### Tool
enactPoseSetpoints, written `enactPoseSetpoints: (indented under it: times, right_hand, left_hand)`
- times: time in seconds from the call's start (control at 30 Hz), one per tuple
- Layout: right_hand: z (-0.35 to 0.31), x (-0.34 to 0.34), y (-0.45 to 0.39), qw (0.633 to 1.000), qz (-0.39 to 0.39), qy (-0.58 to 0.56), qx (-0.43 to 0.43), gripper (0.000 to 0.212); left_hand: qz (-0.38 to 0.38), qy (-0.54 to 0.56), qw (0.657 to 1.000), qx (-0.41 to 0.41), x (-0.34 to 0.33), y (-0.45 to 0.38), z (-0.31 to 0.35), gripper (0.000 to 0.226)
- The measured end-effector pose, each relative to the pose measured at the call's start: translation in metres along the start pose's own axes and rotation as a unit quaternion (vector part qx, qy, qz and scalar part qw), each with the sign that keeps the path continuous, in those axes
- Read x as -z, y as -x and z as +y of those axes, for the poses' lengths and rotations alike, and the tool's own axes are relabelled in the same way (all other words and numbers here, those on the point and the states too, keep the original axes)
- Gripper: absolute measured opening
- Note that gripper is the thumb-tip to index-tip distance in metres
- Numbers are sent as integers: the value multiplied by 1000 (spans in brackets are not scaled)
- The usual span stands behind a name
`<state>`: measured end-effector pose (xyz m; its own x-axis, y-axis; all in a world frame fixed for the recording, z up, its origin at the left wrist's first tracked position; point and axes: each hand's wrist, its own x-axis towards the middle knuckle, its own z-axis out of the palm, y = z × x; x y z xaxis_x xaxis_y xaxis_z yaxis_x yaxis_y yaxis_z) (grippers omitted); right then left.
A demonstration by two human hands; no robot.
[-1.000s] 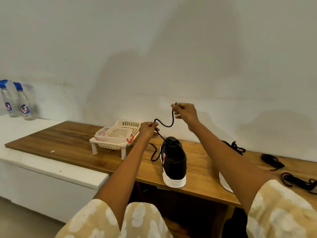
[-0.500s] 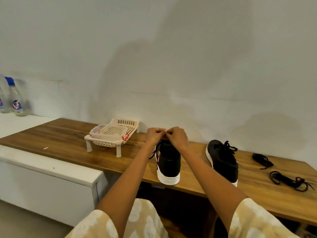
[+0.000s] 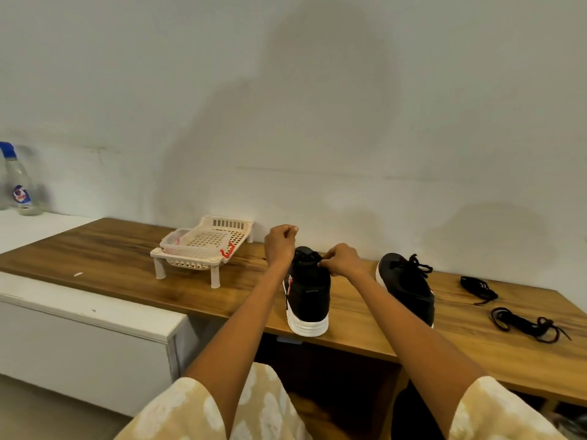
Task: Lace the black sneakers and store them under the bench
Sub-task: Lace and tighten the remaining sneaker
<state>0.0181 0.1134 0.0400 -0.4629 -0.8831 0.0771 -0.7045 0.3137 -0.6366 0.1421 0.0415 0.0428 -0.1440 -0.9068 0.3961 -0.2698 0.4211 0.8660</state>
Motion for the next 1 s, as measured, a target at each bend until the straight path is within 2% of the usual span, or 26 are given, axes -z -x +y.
enactPoseSetpoints:
  times: [0.13,0.2,0.5,0.6,0.77,1.0]
  right_hand:
    - [13,5,4,978,-19,-202,-53,23]
    - [15,9,6,958,-43,-275,-73,23]
    - [24,10,3,934,-77,-338,-87,11]
    - [27,9,5,929,-72,-353,-80,16]
    - [25,10,8,938,-69,-333,-65,18]
    - [26,9,7,951,-62,-300,-41,20]
  left_hand:
    - [-138,-91,985,-41,-8,0,0,25]
    - [-174,-118,976,-50,-13,6,-2,25]
    - [-140,-167,973,-73,-36,23,-5,14]
    - [-150,-202,964,-87,-36,22,-5,14]
    - [-144,-247,952,-105,-37,25,-5,14]
    - [-129,-236,956,-118,-39,23,-11,14]
